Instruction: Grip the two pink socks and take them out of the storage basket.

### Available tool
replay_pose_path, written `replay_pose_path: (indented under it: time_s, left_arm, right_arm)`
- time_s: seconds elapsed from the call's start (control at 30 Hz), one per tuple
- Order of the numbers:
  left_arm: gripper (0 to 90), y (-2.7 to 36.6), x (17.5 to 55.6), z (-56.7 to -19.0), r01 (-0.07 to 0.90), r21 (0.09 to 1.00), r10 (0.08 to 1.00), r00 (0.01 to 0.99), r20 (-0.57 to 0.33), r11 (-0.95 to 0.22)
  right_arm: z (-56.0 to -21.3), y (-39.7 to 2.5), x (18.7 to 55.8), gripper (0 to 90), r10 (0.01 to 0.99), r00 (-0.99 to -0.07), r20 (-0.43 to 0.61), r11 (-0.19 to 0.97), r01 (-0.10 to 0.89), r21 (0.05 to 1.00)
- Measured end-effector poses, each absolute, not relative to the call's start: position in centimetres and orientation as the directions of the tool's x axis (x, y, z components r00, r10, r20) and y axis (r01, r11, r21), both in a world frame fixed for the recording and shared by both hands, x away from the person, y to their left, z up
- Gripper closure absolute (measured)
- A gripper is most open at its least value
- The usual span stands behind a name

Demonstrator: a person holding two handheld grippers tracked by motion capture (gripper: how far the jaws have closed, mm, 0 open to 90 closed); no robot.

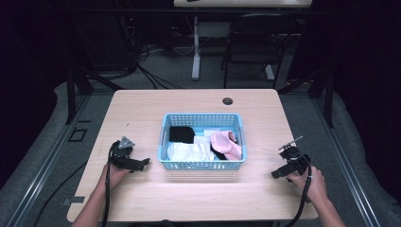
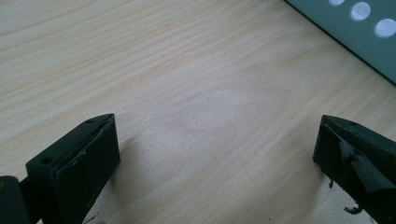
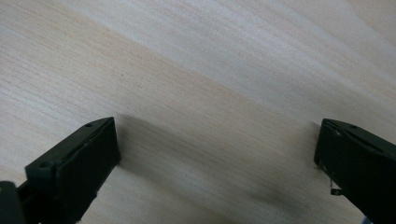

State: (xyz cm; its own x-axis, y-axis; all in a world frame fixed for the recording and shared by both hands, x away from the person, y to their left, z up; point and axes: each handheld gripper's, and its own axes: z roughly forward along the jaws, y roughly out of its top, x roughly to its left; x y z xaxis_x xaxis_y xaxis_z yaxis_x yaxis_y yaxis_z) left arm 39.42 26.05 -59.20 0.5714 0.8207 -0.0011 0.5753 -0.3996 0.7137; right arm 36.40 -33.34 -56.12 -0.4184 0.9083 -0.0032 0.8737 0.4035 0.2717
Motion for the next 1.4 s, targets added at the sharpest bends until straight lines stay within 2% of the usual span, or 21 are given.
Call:
replay_pose_path:
  time_s: [0.4, 0.6, 0.73, 0.83, 1.4]
  left_arm:
    - [0.2, 26.1, 39.4, -59.2, 0.575, 0.714, 0.82, 0.572, -0.001, -0.4]
    - [0.2, 26.1, 39.4, -59.2, 0.575, 0.714, 0.82, 0.572, -0.001, -0.4]
    - [0.3, 26.1, 39.4, -59.2, 0.575, 0.713, 0.82, 0.572, 0.0, -0.401]
    - [0.2, 26.1, 39.4, -59.2, 0.575, 0.712, 0.82, 0.573, 0.0, -0.402]
    - [0.3, 26.0, 39.4, -59.2, 0.575, 0.714, 0.821, 0.57, 0.001, -0.4]
  right_arm:
    - [-56.1, -33.4, 36.2, 0.0, 0.909, -0.416, 0.005, 0.398, 0.872, 0.286]
    - [-56.0, -33.2, 36.6, 0.0, 0.91, -0.414, -0.006, 0.403, 0.882, 0.243]
    - [-56.1, -33.1, 36.6, 0.0, 0.915, -0.403, 0.003, 0.389, 0.886, 0.254]
    - [-55.8, -33.0, 36.7, 0.0, 0.904, -0.427, -0.014, 0.418, 0.877, 0.237]
    - [-51.6, -31.6, 36.6, 0.0, 0.884, -0.467, -0.002, 0.441, 0.835, 0.329]
